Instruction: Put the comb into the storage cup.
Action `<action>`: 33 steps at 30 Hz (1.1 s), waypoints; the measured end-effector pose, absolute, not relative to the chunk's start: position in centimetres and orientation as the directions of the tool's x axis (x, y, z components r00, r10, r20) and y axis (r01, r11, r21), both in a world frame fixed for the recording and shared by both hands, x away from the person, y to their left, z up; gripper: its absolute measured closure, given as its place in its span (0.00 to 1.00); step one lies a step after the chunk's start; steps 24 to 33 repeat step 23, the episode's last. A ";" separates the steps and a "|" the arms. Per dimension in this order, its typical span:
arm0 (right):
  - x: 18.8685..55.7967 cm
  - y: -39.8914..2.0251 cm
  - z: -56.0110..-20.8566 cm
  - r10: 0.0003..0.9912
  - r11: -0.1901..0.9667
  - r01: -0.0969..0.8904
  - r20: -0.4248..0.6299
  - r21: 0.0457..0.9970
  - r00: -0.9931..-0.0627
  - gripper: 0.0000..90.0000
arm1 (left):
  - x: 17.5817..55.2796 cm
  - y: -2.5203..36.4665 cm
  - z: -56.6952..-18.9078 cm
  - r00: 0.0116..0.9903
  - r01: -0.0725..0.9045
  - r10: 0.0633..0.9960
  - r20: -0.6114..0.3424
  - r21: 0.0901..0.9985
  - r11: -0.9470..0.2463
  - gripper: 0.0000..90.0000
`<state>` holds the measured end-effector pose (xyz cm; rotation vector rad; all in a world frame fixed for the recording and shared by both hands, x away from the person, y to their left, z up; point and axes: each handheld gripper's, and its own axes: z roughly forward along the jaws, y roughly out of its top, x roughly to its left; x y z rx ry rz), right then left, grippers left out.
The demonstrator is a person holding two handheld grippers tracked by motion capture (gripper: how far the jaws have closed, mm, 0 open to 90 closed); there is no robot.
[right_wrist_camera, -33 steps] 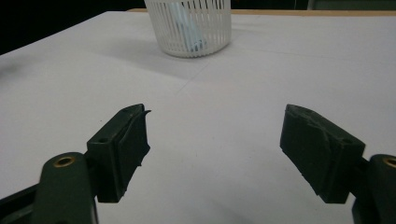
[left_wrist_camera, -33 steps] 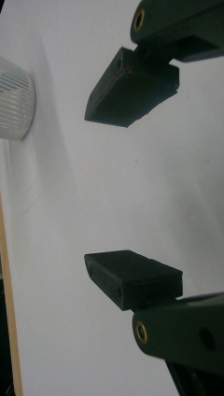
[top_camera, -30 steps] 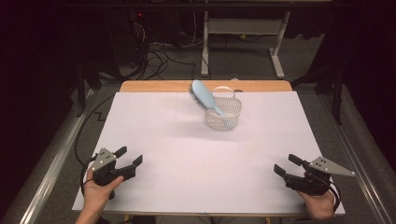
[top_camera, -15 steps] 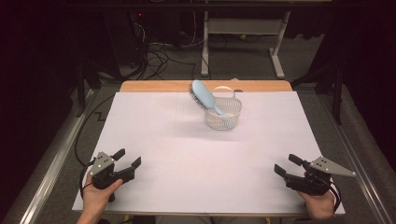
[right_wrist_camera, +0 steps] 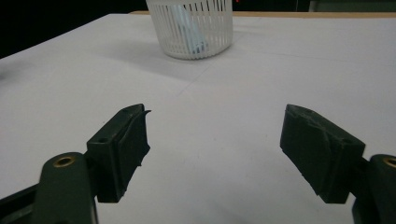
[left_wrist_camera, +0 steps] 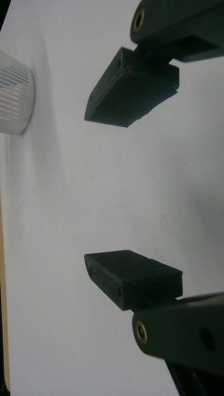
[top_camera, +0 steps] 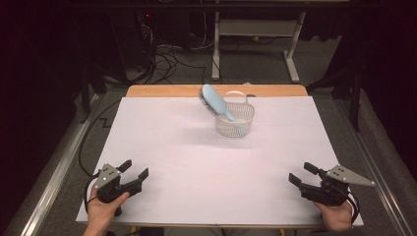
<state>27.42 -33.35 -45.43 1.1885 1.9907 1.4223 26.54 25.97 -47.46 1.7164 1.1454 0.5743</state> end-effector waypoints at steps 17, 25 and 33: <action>27.5 -33.2 -45.4 0.825 0.123 0.396 0.129 0.910 -0.551 0.26 | 26.2 25.9 -47.5 0.451 0.435 0.884 -0.122 0.895 -0.099 0.31; 27.5 -33.2 -45.4 0.825 0.125 0.399 0.129 0.908 -0.551 0.26 | 26.3 25.8 -47.5 0.455 0.436 0.882 -0.123 0.895 -0.100 0.31; 27.5 -33.2 -45.4 0.825 0.125 0.399 0.129 0.908 -0.551 0.26 | 26.3 25.8 -47.5 0.455 0.436 0.882 -0.123 0.895 -0.100 0.31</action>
